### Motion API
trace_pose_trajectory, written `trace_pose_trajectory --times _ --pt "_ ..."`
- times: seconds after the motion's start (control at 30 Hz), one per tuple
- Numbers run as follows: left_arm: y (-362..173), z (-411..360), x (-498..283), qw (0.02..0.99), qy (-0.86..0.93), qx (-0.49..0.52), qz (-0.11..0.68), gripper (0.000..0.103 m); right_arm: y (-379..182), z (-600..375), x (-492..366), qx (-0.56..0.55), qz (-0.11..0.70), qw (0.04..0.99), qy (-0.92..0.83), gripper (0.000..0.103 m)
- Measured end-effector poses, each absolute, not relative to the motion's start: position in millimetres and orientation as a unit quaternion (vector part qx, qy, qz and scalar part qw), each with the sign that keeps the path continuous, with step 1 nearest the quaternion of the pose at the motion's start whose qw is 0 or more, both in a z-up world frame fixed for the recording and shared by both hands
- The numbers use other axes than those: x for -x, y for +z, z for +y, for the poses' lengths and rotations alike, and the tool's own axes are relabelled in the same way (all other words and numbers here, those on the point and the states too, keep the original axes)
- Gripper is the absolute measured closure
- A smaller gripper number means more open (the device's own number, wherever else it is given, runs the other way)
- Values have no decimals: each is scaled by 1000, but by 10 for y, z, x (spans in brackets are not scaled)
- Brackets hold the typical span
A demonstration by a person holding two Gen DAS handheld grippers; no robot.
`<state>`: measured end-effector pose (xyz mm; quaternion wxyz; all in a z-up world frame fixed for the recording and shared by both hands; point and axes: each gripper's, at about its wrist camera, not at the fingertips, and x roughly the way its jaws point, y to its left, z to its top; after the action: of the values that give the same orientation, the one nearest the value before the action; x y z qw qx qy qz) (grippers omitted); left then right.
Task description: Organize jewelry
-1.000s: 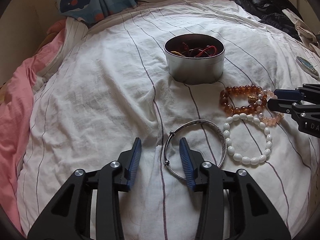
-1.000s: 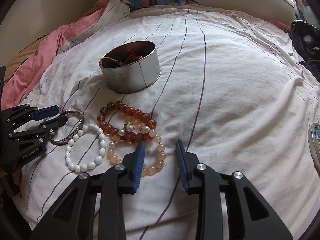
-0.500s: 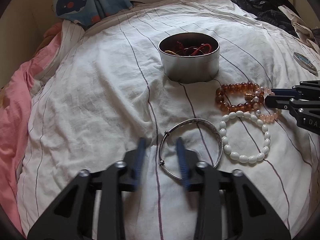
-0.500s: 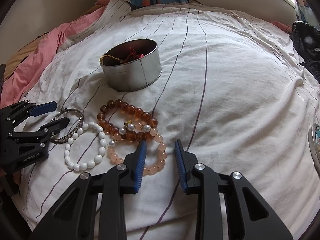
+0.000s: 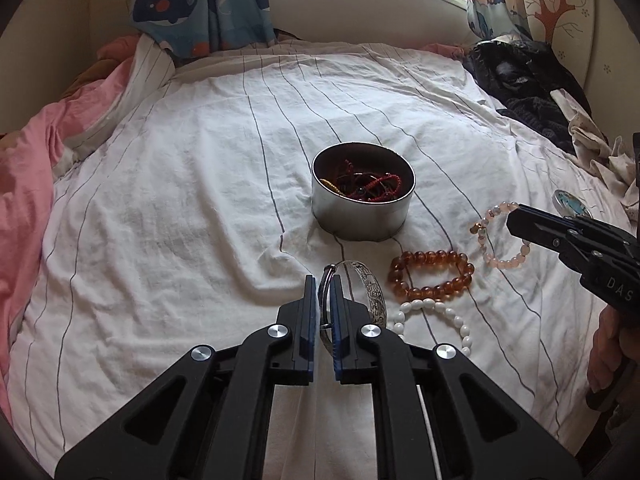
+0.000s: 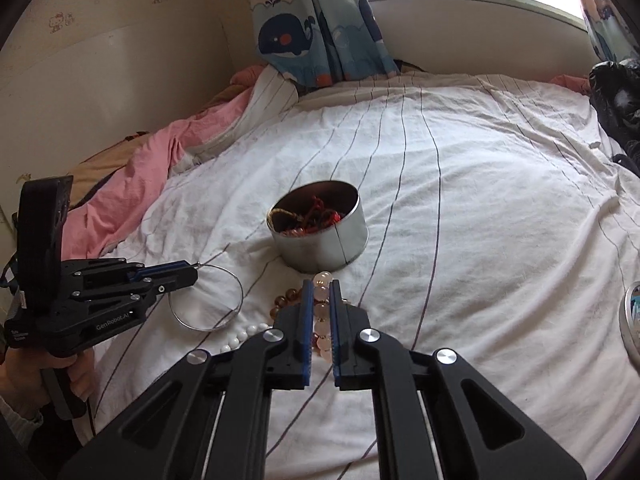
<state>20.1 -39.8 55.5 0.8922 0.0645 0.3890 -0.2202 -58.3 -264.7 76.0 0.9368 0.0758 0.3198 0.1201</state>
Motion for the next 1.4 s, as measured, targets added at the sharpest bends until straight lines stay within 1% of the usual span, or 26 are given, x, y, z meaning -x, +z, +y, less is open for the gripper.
trace_pose_trajectory --times 0.13,0.33,0.4,0.53,0.63,0.7,0.77,0.9,0.93,0.97,1.0,1.1,1.3,1.4 --pt "627 -388 -212 896 -220 -52 381 97 851 -2680 584 -88 302 941 125 95" --pt "735 -346 -226 899 -218 -33 377 96 865 -2670 516 -88 307 939 130 95" --pt "791 -343 -206 906 -205 -51 366 96 861 -2667 520 -89 306 938 132 95" --pt "872 -327 -247 906 -211 -55 362 97 862 -2653 541 -89 305 938 137 95" --pt "810 -406 -314 888 -244 -69 383 96 865 -2657 553 -92 305 937 140 95" --pt "675 -496 -347 871 -266 -92 401 93 852 -2667 553 -93 308 936 140 95" --pt "457 -566 -376 863 -257 -129 417 78 842 -2668 546 -95 311 935 140 95" --pt "82 -525 -412 846 -237 -147 454 77 840 -2665 550 -95 312 935 141 95" --pt "73 -519 -395 847 -239 -146 453 79 837 -2664 549 -96 312 934 141 95" --pt "88 -520 -387 846 -238 -151 453 93 836 -2662 547 -96 313 934 142 95" --pt "118 -531 -378 845 -241 -155 452 97 839 -2657 546 -96 313 934 143 95" --pt "284 -543 -320 854 -247 -146 434 97 864 -2651 563 -95 308 935 144 95" --pt "657 -520 -314 877 -259 -67 399 97 960 -2665 594 -105 284 941 153 95" --pt "764 -567 -350 886 -260 -46 382 97 1029 -2656 572 -109 273 942 161 95"
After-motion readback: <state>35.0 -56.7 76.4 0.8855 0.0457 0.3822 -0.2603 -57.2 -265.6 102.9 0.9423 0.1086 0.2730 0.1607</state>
